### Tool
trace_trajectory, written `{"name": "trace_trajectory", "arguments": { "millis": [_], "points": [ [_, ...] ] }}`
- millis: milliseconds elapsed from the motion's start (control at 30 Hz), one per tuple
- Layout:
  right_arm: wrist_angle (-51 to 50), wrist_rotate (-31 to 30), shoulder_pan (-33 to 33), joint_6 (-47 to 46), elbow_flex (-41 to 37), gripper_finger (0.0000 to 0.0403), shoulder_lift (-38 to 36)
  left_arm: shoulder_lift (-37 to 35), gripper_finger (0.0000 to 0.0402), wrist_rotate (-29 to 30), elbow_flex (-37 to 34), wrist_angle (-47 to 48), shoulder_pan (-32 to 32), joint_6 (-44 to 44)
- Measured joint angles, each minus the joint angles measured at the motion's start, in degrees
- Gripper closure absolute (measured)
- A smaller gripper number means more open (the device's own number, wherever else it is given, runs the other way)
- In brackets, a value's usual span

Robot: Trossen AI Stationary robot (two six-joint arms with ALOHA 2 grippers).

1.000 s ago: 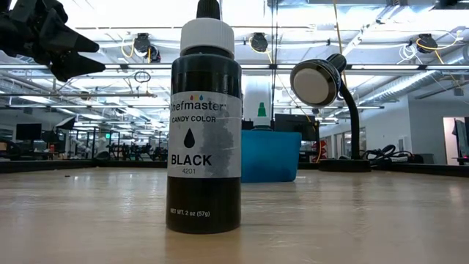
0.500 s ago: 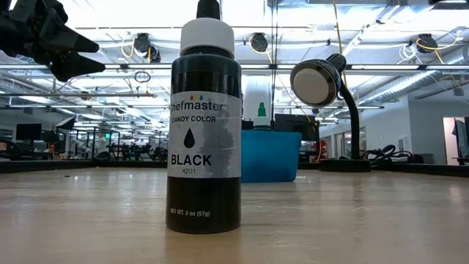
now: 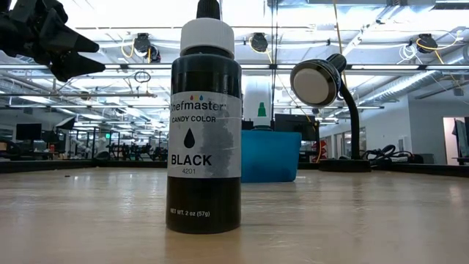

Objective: Pick & Place food coloring
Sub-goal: Put the blue food coloring bottle into the blue bin

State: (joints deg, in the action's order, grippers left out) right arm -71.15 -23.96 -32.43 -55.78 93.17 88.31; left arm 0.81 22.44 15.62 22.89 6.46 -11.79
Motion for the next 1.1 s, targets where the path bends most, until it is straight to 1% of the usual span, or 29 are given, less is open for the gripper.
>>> {"name": "trace_trajectory", "arguments": {
  "millis": [67,133,233,300,367,467,600,733,800,967,1100],
  "points": [
    [2.3,0.3,0.7,4.2,0.0,0.0259,-0.3,0.0,0.0078,0.0,0.0,0.0,0.0,0.0],
    [3.3,3.7,2.2,5.8,0.0,0.0259,-0.4,0.0,0.0078,0.0,0.0,0.0,0.0,0.0],
    [4.0,9.5,4.2,4.5,-0.2,0.0259,-0.5,0.0,0.0078,0.0,0.0,0.0,0.0,0.0],
    [4.2,11.5,4.2,2.0,-0.2,0.0259,-0.4,0.0,0.0078,0.0,0.0,0.0,0.0,0.0],
    [3.1,12.0,2.8,0.7,-0.2,0.0259,0.9,0.0,0.0078,0.0,0.0,0.0,0.0,0.0],
    [3.6,12.6,-0.4,0.9,-0.2,0.0259,4.9,0.0,0.0078,0.0,0.0,0.0,0.0,0.0],
    [6.2,16.5,-4.4,0.6,1.5,0.0259,10.7,0.0,0.0078,0.0,0.0,0.0,0.0,0.0],
    [6.5,19.8,-7.2,-3.1,3.4,0.0259,16.0,0.0,0.0078,0.0,0.0,0.0,0.0,0.0],
    [5.8,19.9,-8.2,-5.7,3.6,0.0259,16.9,0.0,0.0078,0.0,0.0,0.0,0.0,0.0],
    [3.5,23.4,-8.5,-12.8,3.8,0.0259,17.1,0.0,0.0078,0.0,0.0,0.0,0.0,0.0],
    [2.9,25.7,-8.6,-15.8,3.8,0.0259,16.2,0.0,0.0078,0.0,0.0,0.0,0.0,0.0]
  ]
}}
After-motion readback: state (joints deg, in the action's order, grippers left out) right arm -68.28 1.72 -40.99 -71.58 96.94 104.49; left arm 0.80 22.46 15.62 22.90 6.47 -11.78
